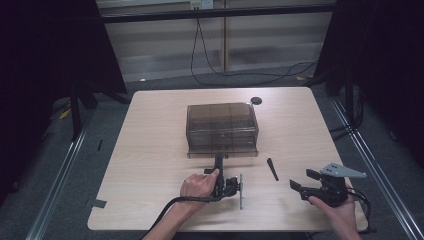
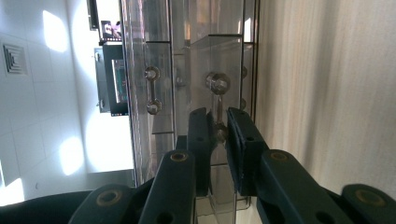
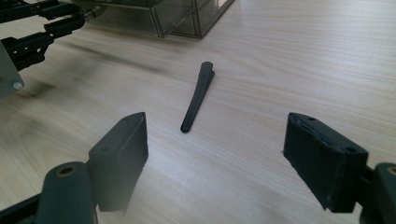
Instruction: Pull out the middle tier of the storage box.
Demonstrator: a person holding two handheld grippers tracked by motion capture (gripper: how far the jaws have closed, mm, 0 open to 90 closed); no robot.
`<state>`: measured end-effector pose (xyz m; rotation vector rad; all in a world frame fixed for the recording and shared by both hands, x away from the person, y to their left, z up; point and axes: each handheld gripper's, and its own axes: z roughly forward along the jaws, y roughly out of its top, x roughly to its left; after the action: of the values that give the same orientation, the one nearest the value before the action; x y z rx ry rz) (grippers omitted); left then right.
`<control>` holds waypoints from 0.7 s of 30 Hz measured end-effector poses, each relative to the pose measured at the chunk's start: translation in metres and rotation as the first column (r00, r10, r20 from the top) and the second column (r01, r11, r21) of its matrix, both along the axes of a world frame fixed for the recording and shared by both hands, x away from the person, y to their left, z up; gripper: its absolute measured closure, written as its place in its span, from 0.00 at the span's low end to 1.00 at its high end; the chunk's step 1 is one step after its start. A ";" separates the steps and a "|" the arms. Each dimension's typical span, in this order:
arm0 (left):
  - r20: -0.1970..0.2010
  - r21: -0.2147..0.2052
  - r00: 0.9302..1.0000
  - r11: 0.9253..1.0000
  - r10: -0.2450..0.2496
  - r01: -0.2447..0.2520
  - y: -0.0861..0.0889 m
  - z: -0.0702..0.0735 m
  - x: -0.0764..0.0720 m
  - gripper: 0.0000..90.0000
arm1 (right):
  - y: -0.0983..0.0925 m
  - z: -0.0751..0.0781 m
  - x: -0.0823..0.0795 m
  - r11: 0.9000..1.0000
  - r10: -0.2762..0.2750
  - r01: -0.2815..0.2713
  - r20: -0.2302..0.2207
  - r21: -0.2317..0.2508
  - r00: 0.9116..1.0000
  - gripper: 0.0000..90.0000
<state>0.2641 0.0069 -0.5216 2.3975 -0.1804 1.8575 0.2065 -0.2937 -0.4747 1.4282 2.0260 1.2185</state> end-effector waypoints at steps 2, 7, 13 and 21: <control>0.001 -0.006 1.000 1.000 -0.001 0.001 0.000 0.000 -0.001 0.90 | 0.000 0.000 0.000 1.000 0.000 0.000 0.000 0.000 1.000 0.24; -0.002 -0.004 1.000 1.000 -0.009 0.009 0.000 0.000 -0.004 0.90 | 0.001 0.000 0.000 1.000 0.001 -0.001 -0.002 0.000 1.000 0.24; -0.002 0.002 1.000 1.000 -0.020 0.020 0.000 0.001 -0.008 0.90 | 0.000 0.000 0.000 1.000 0.002 -0.002 -0.003 0.000 1.000 0.24; -0.012 0.000 1.000 1.000 -0.021 0.021 0.000 0.001 -0.011 0.89 | 0.001 -0.001 0.001 1.000 0.002 -0.002 -0.004 -0.002 1.000 0.24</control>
<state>0.2533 0.0073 -0.5208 2.3973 -0.2043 1.8338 0.2073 -0.2928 -0.4755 1.4293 2.0310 1.2154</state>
